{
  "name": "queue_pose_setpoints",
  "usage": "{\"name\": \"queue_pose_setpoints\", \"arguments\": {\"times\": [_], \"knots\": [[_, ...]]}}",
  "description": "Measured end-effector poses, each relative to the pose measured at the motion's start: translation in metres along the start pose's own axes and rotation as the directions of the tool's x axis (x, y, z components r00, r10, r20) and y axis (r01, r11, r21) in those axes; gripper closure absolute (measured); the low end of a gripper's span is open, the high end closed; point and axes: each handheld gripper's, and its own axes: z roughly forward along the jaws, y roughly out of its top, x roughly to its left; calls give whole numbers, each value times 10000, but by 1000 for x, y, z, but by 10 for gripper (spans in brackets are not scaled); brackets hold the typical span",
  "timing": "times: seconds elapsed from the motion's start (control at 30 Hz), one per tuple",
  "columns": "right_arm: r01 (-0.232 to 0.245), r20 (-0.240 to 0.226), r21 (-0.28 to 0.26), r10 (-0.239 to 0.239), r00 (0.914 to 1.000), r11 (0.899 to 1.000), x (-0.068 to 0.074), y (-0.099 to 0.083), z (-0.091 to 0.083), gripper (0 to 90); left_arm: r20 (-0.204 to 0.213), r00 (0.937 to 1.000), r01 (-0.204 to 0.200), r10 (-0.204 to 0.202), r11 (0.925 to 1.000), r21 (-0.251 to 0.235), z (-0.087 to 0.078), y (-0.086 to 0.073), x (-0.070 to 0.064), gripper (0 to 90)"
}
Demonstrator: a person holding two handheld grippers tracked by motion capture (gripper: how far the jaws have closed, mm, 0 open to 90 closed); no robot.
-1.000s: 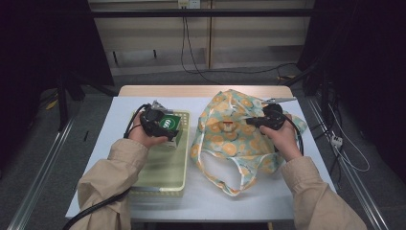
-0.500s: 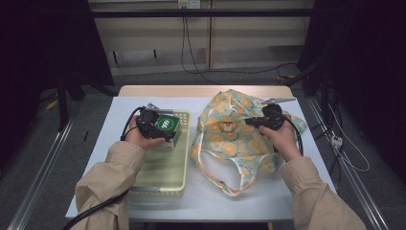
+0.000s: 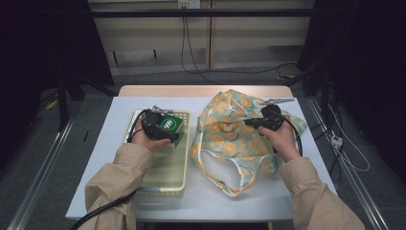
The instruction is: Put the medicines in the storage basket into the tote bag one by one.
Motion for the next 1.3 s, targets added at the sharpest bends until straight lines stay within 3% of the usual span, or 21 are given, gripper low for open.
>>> {"name": "queue_pose_setpoints", "arguments": {"times": [0.1,0.2,0.23,0.3,0.4,0.43,0.6,0.63,1.07,1.27,1.3], "knots": [[-30,40,-22,30,10000,10000,-2,-1,-1,891,-206,9997,-123,132,9991,399,-5,1,-1,106],[-91,55,-28,91,9999,10000,-2,-2,-1,891,-202,9998,-37,46,9991,430,-12,1,3,151],[-65,60,-32,65,10000,10000,-2,-2,-1,891,-197,9995,-248,259,9983,519,-14,1,5,160],[-78,32,-50,78,10000,10000,-1,-3,0,891,-149,9999,-26,33,9990,457,-16,0,5,164],[-100,28,-54,101,9999,9999,0,-3,0,891,-152,9998,-98,106,9984,560,-19,-1,6,168],[-102,38,-67,103,9999,9999,0,-3,0,891,-109,9999,45,-40,9989,461,-19,-1,5,169],[-155,94,-83,156,9998,9998,-2,-3,-2,890,165,9998,-73,67,9993,376,-27,3,2,171],[-165,103,-111,166,9998,9998,-2,-3,-2,891,219,9995,-215,206,9989,428,-30,5,1,172],[-245,132,-186,247,9996,9995,-2,-2,-4,891,723,9969,-300,316,9993,-236,-71,36,-7,172],[-321,144,-213,324,9994,9993,-4,-2,-6,891,1105,9921,-554,602,9974,-463,-84,53,-16,172],[-313,143,-233,316,9994,9992,-5,-2,-7,891,1177,9897,-765,812,9961,-442,-86,56,-18,172]]}}
